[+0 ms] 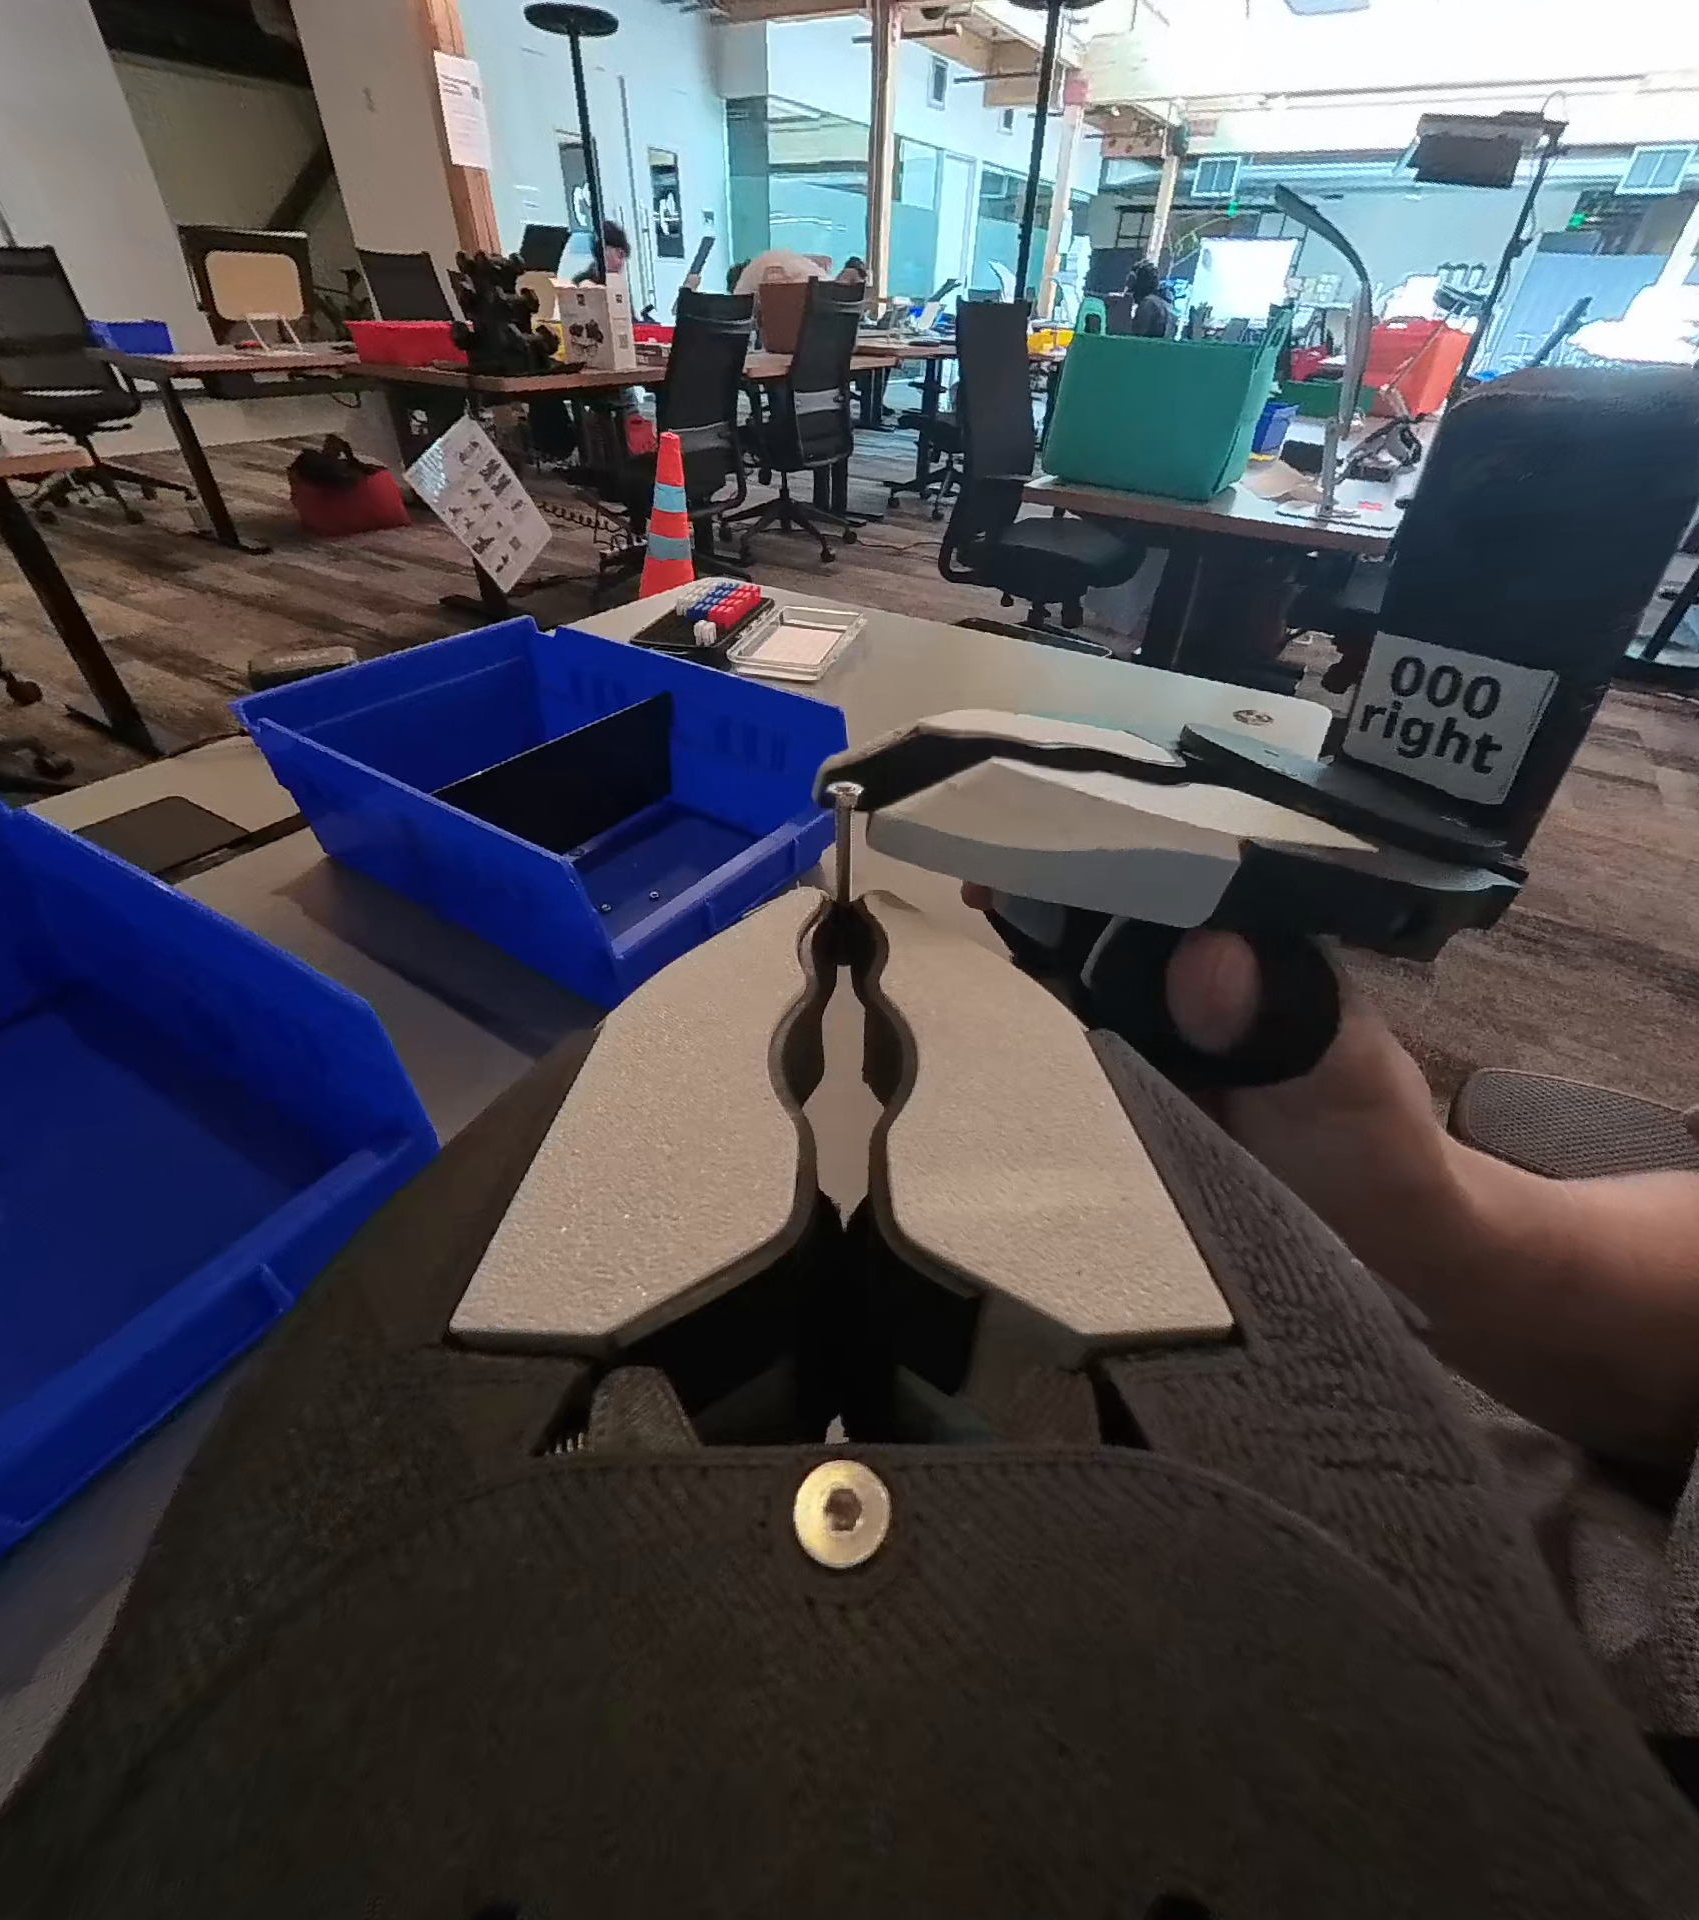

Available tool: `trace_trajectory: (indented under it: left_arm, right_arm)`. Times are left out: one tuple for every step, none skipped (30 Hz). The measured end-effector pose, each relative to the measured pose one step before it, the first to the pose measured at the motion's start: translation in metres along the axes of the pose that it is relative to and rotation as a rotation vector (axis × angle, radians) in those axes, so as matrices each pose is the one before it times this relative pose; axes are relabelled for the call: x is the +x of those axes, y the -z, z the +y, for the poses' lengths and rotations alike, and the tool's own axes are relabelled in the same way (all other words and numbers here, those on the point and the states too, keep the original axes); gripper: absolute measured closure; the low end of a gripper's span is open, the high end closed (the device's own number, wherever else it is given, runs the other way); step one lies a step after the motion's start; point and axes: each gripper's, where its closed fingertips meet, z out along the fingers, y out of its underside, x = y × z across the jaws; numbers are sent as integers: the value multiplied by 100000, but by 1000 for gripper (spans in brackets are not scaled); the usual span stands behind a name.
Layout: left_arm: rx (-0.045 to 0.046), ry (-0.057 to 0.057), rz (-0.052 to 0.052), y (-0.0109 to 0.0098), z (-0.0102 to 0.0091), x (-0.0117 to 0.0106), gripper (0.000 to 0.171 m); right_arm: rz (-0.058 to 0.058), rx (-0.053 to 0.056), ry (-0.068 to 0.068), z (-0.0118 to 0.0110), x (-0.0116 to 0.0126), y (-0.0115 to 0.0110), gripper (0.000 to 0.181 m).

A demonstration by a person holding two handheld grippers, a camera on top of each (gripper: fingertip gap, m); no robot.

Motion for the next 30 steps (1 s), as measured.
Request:
trace_trajectory:
  left_arm:
    - [-166, 38, 90, -26, 37, -6, 169]
    - [103, 50, 2, -11, 16, -11, 169]
    - [-11, 67, 139, -8, 10, 2, 169]
    - [-150, 44, 130, -5, 27, 6, 169]
    - [25, -76, -144, -2, 7, -10, 170]
    - [-72, -96, 17, -3, 19, 2, 170]
    - [-81, -8, 5, -7, -1, 1, 169]
    - [174, -40, -50, 10, -30, -3, 170]
    - [-71, -60, -2, 7, -11, -4, 170]
    - [9, -84, -61, 8, -10, -7, 170]
    - [63, 51, 9, 9, -18, -24, 170]
    - [66, 87, 37, 1, -9, -10, 170]
    - [-30, -3, 3, 10, -6, -7, 170]
    - [-16, -89, -9, 1, 2, -8, 170]
    - [11, 24, 184, -1, -1, 26, 170]
    - [7, 9, 188, -7, -1, 32, 169]
    - [81, -105, 318, -4, -19, 62, 170]
    - [145, -166, 550, 1, -47, 96, 169]
    - [310, -73, 1030, 12, -76, 157, 170]
    - [146, 148, 1319, 9, -57, 183, 170]
    - [321, 278, 1725, 4, -81, 210, 170]
    - [378, 485, 2517, 3, -89, 314, 170]
    - [126, 871, 3089, -15, -73, 387, 170]
    - [252, 1398, 3443, -64, -67, 452, 170]
    - [16, 1692, 4215, -124, -19, 548, 170]
    - [-155, 1860, 3922, -157, 29, 536, 170]
    - [-239, 1011, 1590, -164, 83, 261, 170]
    - [-786, -132, 1339, -181, 177, 274, 170]
    - [-388, -195, 659, -174, 92, 220, 170]
    - [-356, -297, 656, -168, 71, 244, 170]
  right_arm:
    - [-270, 459, -62, -101, -59, -30, 169]
    - [392, 151, -401, -60, 51, -22, 170]
    - [24, 119, 34, -41, 10, -29, 170]
    - [-58, -414, 296, 47, 2, -46, 171]
    - [404, -192, 259, 34, 54, -44, 171]
    - [-169, -164, 187, 33, -19, -58, 171]
    - [81, -56, 197, 22, 1, -39, 171]
    - [-45, -16, 558, 8, -50, -37, 172]
    - [111, -301, 346, 20, -30, -40, 173]
    - [-67, -30, 292, -8, -45, -17, 174]
    - [-477, -61, 194, -9, -71, -5, 175]
    - [-17, 60, 64, -34, -12, 14, 176]
    - [-111, -157, 270, 6, -21, -7, 176]
    - [-158, -208, 355, 8, 4, 9, 176]
    - [-398, -77, 280, -20, -12, 34, 176]
    - [-946, -193, -31, -1, -28, 21, 176]
    - [-1544, 40, -270, -29, -37, 59, 176]
    - [-2741, 296, -578, -60, -79, 55, 176]
    - [-4206, 671, -891, -110, -120, 90, 176]
    - [-5433, 478, -1140, -118, -135, 103, 177]
    - [-7001, 129, -1781, -104, -190, 92, 176]
    - [-8705, 527, -2459, -158, -279, 108, 176]
    - [-10447, 393, -3362, -132, -358, 151, 176]
    - [-11576, 757, -4828, -182, -328, 257, 176]
    - [-12373, 1054, -4780, -177, -406, 284, 176]
    - [-14170, 719, -6195, -104, -591, 310, 177]
    - [-11754, 260, -6060, -54, -284, 331, 177]
    - [-11344, -610, -5016, 98, -425, 214, 177]
    - [-10149, -594, -4055, 65, -363, 164, 176]
    - [-9893, 80, -4044, 30, -393, 92, 176]
